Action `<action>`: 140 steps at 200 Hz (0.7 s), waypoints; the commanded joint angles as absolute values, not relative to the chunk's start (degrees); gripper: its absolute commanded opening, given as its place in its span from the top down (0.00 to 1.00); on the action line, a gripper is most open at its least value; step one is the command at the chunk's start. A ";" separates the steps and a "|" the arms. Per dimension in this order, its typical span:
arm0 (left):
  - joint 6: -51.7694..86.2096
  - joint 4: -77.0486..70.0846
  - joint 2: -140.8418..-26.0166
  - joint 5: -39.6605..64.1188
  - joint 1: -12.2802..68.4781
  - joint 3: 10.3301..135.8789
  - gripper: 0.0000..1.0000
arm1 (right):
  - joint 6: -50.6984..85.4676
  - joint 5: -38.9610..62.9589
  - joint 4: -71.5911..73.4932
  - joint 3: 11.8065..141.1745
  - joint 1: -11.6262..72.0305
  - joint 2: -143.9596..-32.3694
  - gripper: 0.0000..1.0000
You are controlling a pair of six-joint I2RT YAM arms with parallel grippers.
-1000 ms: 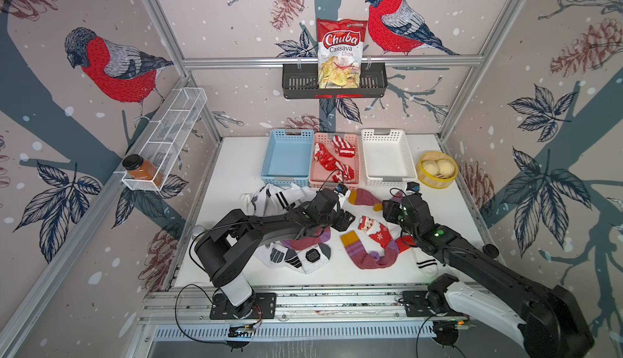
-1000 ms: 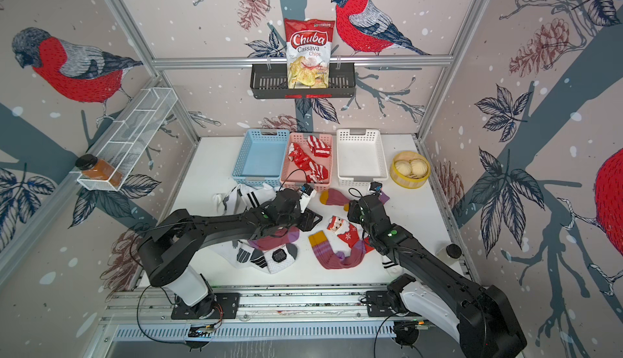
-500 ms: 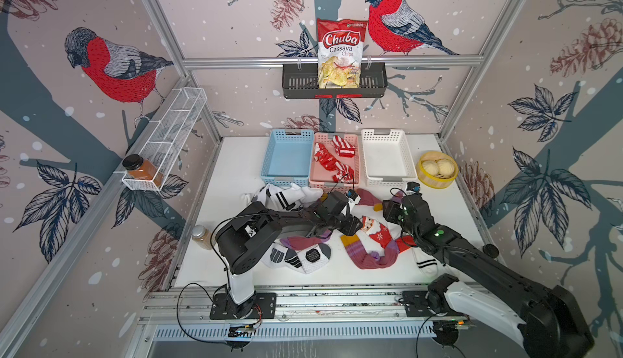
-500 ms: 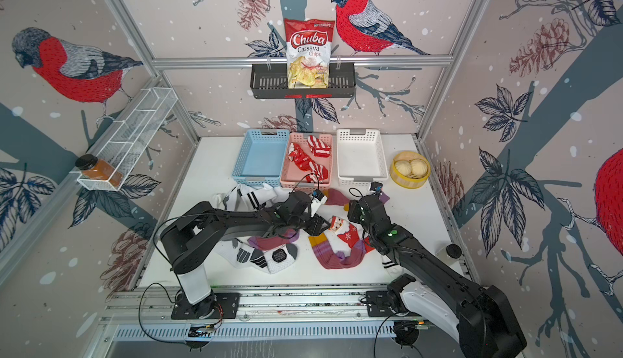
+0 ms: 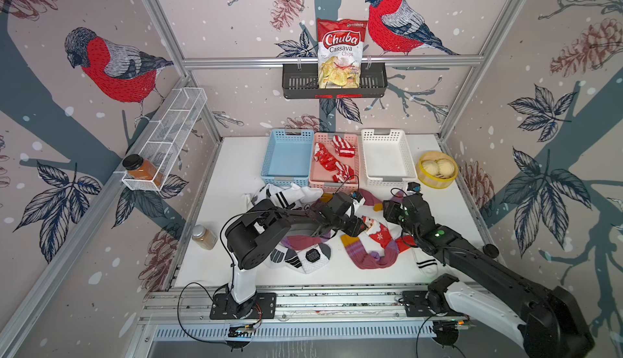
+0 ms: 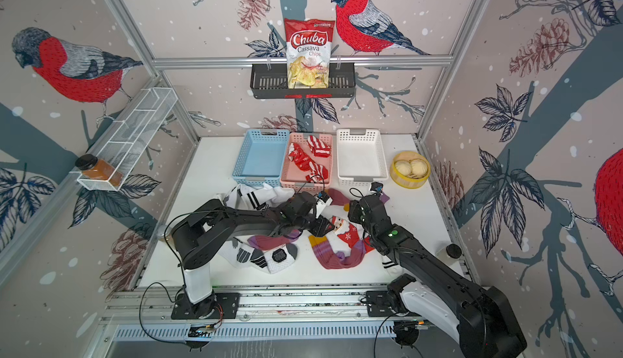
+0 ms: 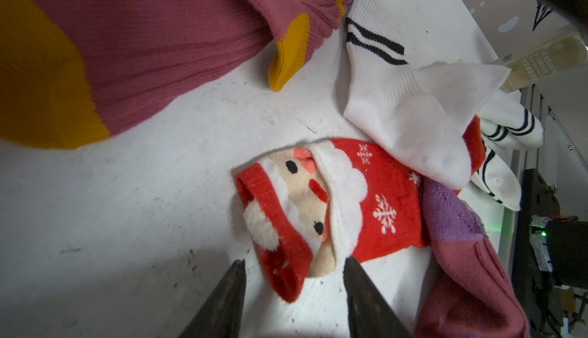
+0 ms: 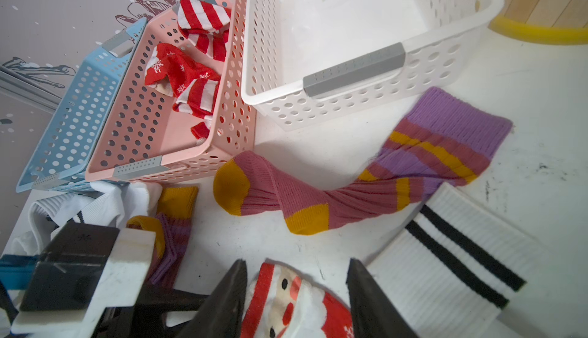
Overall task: Sort the socks into the basket by color
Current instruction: Pick up the sock at the center of the board.
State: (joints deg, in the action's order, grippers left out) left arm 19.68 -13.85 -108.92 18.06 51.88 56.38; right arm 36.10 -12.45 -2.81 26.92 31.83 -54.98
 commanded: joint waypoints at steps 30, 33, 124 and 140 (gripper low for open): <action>19.95 -15.00 -110.45 19.22 52.13 56.81 0.54 | 36.13 -12.24 -2.37 26.72 31.74 -54.44 0.47; 20.03 -15.02 -110.54 19.29 52.12 56.86 0.55 | 36.12 -12.22 -2.42 26.72 31.74 -54.41 0.47; 18.85 -14.38 -107.21 15.91 52.12 56.82 0.93 | 36.30 -11.95 -1.32 25.44 31.55 -53.54 0.46; 18.00 -12.93 -105.88 14.59 52.12 56.86 0.95 | 36.21 -11.95 -1.36 25.49 31.57 -53.53 0.46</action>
State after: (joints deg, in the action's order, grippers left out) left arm 19.53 -13.80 -107.79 17.45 52.01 56.60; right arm 36.12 -11.97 -3.07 25.52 31.51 -53.65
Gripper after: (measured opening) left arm 0.065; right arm 0.535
